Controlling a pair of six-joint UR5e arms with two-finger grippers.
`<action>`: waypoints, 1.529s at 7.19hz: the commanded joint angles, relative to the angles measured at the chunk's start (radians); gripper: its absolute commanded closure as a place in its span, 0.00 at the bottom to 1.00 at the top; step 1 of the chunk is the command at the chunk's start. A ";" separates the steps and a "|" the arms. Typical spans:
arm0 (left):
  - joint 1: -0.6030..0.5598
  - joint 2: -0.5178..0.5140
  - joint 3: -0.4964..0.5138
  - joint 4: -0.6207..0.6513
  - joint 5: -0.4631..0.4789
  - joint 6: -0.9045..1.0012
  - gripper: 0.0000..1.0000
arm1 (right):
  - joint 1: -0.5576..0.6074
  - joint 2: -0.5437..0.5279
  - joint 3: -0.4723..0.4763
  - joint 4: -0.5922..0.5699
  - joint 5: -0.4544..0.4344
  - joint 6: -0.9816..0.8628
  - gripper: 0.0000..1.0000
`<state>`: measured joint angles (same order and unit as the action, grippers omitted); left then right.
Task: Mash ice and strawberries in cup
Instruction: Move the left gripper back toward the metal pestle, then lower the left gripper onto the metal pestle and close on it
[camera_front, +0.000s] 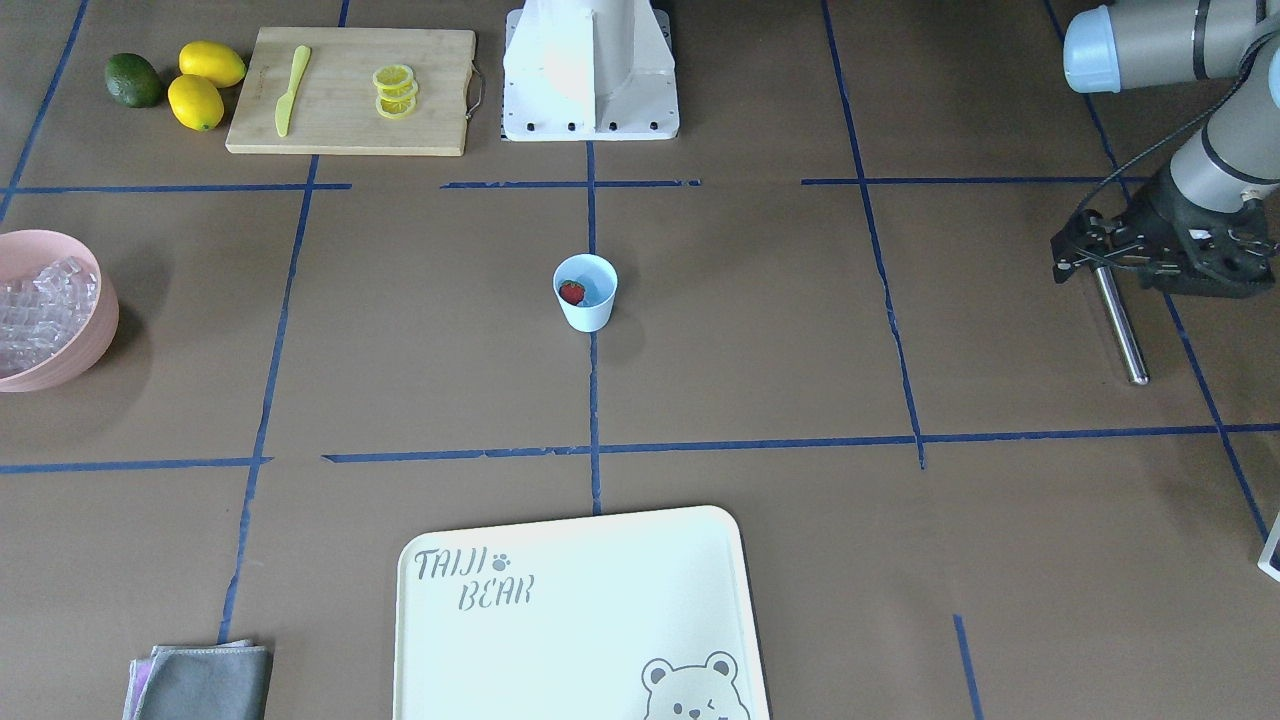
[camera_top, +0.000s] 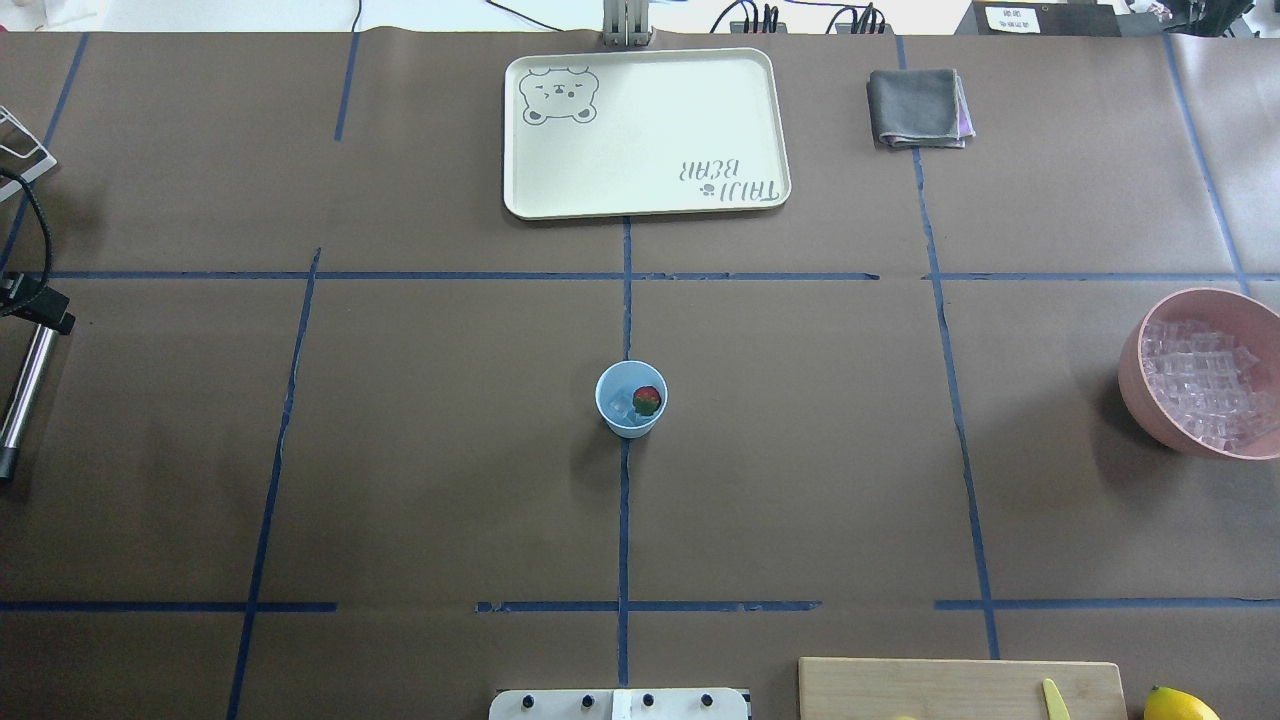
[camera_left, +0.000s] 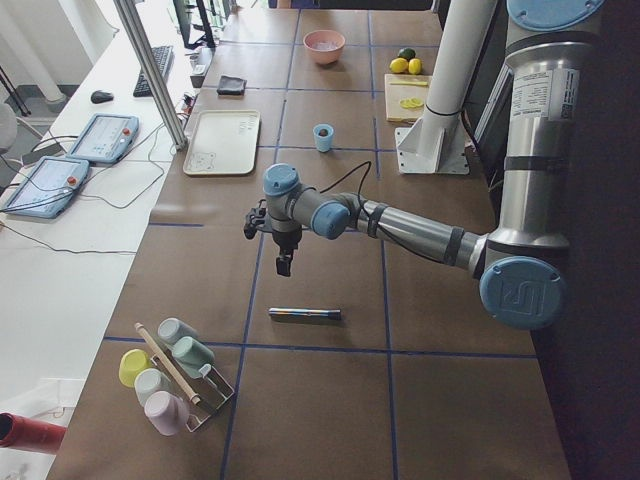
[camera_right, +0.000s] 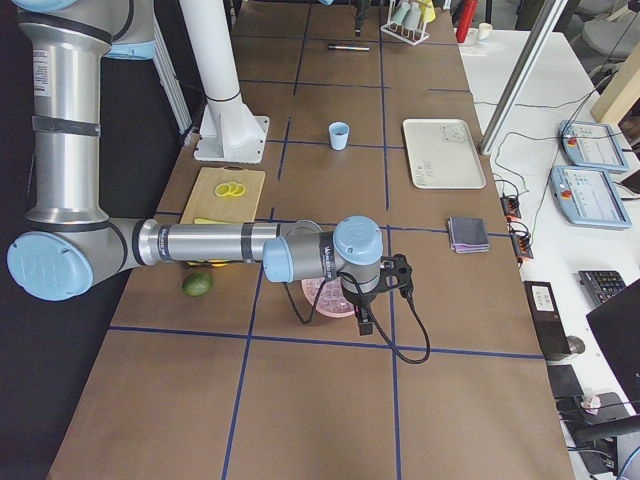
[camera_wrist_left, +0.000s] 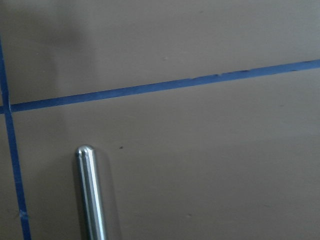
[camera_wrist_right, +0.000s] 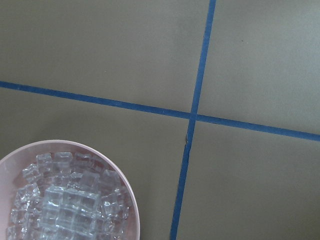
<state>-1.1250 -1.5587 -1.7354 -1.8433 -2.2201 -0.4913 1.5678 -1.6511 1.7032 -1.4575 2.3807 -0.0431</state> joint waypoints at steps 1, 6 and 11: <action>0.002 0.008 0.181 -0.251 0.003 -0.100 0.00 | 0.000 0.002 -0.001 0.000 0.000 0.000 0.00; 0.010 -0.006 0.292 -0.312 0.008 -0.127 0.00 | 0.000 0.008 -0.001 0.000 -0.002 0.000 0.00; 0.013 -0.030 0.335 -0.313 0.008 -0.134 0.00 | 0.000 0.007 -0.002 0.000 0.000 0.000 0.00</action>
<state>-1.1129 -1.5766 -1.4164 -2.1556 -2.2120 -0.6207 1.5678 -1.6438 1.7015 -1.4573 2.3800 -0.0430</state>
